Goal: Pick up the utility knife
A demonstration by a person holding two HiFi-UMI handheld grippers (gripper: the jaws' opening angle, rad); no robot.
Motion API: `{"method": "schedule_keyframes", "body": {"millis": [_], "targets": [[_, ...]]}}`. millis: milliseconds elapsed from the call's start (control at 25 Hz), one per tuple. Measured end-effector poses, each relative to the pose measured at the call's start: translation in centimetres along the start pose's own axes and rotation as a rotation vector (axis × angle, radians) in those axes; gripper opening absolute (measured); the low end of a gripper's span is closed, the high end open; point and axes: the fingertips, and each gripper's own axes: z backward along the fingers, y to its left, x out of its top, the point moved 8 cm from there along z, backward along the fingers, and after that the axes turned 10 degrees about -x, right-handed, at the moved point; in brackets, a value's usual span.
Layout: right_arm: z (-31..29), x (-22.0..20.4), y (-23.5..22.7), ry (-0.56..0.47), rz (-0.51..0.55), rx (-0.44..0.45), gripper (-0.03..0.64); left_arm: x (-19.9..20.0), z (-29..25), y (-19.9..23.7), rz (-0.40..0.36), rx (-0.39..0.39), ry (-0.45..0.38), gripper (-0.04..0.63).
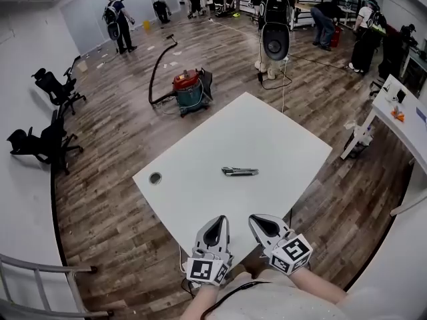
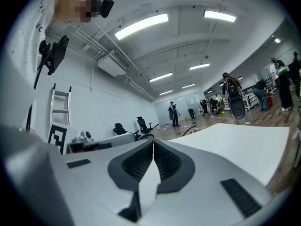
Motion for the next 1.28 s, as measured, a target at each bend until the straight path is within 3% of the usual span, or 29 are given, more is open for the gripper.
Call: {"method": "schedule_keyframes", "body": {"millis": [280,520,880,1280], "targets": [[-0.6,-0.4,-1.8,0.019,-0.024,-0.026,0.008,-0.7,-1.8,0.2,0.029,-0.004,0.016,0.008],[-2.2,-0.2,-4.9,0.033,-0.025,-0.012,0.008,-1.7,-3.8,0.5,0.033,0.045,0.036,0.008],[-6.3,2.3,-9.5,0.049,0.015,0.129,0.008,-1.1,-9.3,1.2,-0.002,0.161,0.005,0.008],[-10.0,0.5,-12.8,0.086,0.005,0.186,0.009,-3.4,-12.8,2.3,-0.028,0.240,0.011,0.008]]}}
